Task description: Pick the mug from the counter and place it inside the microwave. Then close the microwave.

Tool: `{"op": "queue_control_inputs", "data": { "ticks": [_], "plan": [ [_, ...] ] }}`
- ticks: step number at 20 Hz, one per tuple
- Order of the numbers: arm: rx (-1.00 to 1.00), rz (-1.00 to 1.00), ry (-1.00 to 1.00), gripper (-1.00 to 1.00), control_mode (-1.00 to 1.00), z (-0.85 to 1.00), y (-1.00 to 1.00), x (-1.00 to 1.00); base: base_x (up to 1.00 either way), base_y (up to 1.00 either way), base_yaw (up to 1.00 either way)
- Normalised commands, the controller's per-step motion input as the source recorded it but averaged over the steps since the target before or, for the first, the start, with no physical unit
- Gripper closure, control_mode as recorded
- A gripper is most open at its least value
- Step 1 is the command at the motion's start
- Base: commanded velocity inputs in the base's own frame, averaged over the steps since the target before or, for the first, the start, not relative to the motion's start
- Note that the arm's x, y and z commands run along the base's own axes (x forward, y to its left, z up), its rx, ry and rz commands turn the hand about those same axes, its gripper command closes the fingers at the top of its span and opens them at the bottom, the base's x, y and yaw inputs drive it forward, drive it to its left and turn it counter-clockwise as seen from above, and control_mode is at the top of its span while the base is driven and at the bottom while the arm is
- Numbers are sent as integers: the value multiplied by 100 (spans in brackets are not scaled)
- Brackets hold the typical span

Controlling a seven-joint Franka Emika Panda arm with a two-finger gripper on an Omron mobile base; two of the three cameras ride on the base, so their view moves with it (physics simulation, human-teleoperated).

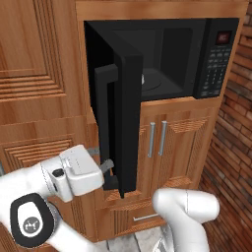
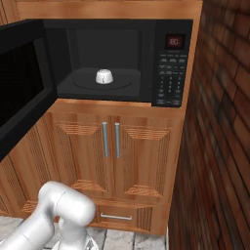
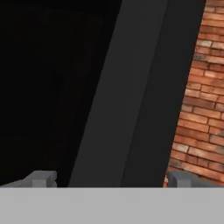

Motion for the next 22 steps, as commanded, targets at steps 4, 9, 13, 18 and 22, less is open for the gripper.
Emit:
{"op": "queue_control_inputs", "data": {
  "ticks": [4, 9, 13, 18, 22],
  "plan": [
    [0, 0, 19, -100, -100, 0, -63, 0, 0, 0, 0],
    [0, 0, 20, -100, -100, 0, -61, 0, 0, 0, 0],
    [0, 0, 18, -100, -100, 0, -62, 10, 0, 0, 0],
    [0, 0, 10, -100, -100, 0, -68, 16, 0, 0, 0],
    [0, 0, 5, -100, -100, 0, -71, 26, 0, 0, 0]
  ]
}}
